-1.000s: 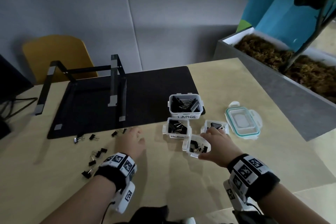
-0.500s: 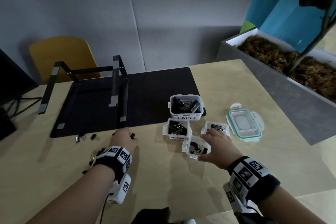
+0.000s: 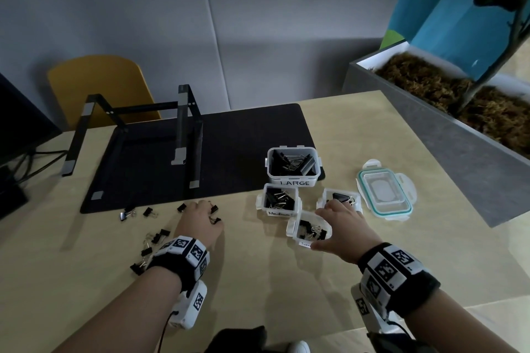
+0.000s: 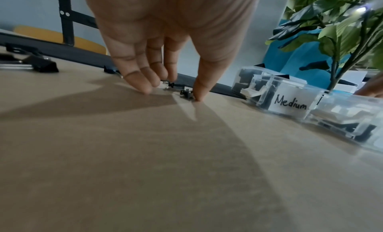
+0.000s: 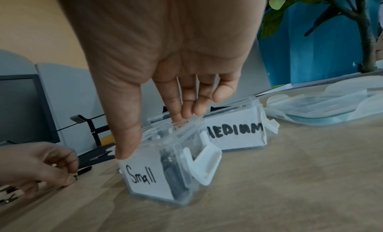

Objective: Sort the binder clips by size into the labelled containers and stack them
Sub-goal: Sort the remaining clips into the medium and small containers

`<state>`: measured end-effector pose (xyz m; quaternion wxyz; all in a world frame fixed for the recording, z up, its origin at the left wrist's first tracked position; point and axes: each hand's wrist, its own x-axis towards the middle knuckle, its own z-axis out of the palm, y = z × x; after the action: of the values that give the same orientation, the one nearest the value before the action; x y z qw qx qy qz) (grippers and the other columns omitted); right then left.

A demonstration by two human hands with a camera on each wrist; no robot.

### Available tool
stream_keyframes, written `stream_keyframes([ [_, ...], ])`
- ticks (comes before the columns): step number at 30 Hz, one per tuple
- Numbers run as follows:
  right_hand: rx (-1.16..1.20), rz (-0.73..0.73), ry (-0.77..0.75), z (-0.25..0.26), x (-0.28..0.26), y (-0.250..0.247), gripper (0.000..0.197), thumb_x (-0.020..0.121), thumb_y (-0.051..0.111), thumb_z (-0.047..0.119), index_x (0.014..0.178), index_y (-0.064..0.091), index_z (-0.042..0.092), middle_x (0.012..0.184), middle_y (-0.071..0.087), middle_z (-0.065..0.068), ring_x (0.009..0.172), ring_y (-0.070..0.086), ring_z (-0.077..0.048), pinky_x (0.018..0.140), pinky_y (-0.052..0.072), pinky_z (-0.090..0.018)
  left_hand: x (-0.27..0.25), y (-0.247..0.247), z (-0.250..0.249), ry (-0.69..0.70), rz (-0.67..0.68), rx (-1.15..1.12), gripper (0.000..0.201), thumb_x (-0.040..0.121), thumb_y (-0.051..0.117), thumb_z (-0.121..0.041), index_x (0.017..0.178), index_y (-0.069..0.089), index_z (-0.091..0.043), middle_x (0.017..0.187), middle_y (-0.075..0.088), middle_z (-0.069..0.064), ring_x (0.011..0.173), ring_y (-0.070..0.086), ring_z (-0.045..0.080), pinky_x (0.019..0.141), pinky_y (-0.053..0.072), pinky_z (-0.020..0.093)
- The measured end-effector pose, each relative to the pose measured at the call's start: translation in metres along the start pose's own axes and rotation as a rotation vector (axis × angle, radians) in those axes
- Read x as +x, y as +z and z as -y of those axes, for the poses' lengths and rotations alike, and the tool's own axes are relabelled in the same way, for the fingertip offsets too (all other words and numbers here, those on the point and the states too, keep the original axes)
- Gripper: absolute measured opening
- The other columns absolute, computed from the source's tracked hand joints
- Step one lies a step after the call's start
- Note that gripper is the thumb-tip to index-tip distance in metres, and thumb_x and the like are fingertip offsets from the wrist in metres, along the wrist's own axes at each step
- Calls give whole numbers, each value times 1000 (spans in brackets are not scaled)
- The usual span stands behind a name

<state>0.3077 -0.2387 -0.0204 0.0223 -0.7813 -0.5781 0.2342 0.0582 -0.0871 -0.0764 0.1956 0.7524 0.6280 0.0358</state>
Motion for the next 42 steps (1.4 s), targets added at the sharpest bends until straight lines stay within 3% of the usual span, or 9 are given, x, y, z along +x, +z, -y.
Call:
stream_keyframes([
  [7,6,2,-1,0,-1,-1,70,76,65,54,136,42,25,134,40,5,127,34,-18,107,29,-32,-13,-1,-15,68,113,75,8,81,57,-23,76,59,-17,83,61,-1,74,59,18,67,50,30],
  [12,7,-5,-5,0,-1,0,71,76,65,54,136,42,24,134,41,5,126,34,-17,106,30,-32,-37,-1,-56,337,122,-67,10,83,56,-24,86,62,-16,85,52,-8,80,54,11,72,45,22],
  [16,1,-8,-8,-1,-1,0,72,76,64,53,137,41,24,135,40,4,127,34,-18,107,29,-33,-52,-2,-91,556,94,-171,12,86,56,-28,92,61,-19,81,44,-17,70,43,-3,65,34,8],
  [22,-3,-14,-13,0,-2,0,69,76,64,53,135,44,23,133,41,3,126,35,-18,105,29,-32,-59,7,-132,655,187,-193,18,86,59,-27,97,62,-14,96,55,-7,84,55,10,79,48,24],
  [25,-12,-13,-9,0,-2,1,67,76,63,51,134,44,23,131,41,2,125,35,-19,105,29,-32,-58,11,-137,630,243,-152,25,86,60,-30,104,61,-14,103,57,-2,94,56,15,81,45,24],
  [29,-72,1,-3,3,-1,-1,70,77,62,53,137,40,24,132,41,1,126,35,-20,107,29,-34,-54,7,-120,560,221,-179,27,87,59,-31,110,62,-17,103,56,-4,89,55,12,84,48,28],
  [34,-194,17,-2,14,1,-10,64,77,59,54,131,46,22,131,45,0,125,39,-22,106,30,-38,-43,-3,-74,447,171,-203,21,87,58,-27,106,62,-20,96,53,-10,84,48,6,76,38,18],
  [39,-51,-113,-109,52,8,-18,48,85,56,39,130,51,23,128,51,1,121,45,-21,100,35,-33,-23,-18,-17,267,95,-155,20,86,58,-23,105,61,-17,100,55,-6,88,49,9,77,36,19],
  [42,83,-97,-186,87,19,-13,38,88,55,30,124,56,18,123,54,0,116,49,-19,93,40,-28,-9,-29,13,169,45,-148,18,85,59,-22,103,63,-17,101,58,-4,91,53,12,77,38,22],
])
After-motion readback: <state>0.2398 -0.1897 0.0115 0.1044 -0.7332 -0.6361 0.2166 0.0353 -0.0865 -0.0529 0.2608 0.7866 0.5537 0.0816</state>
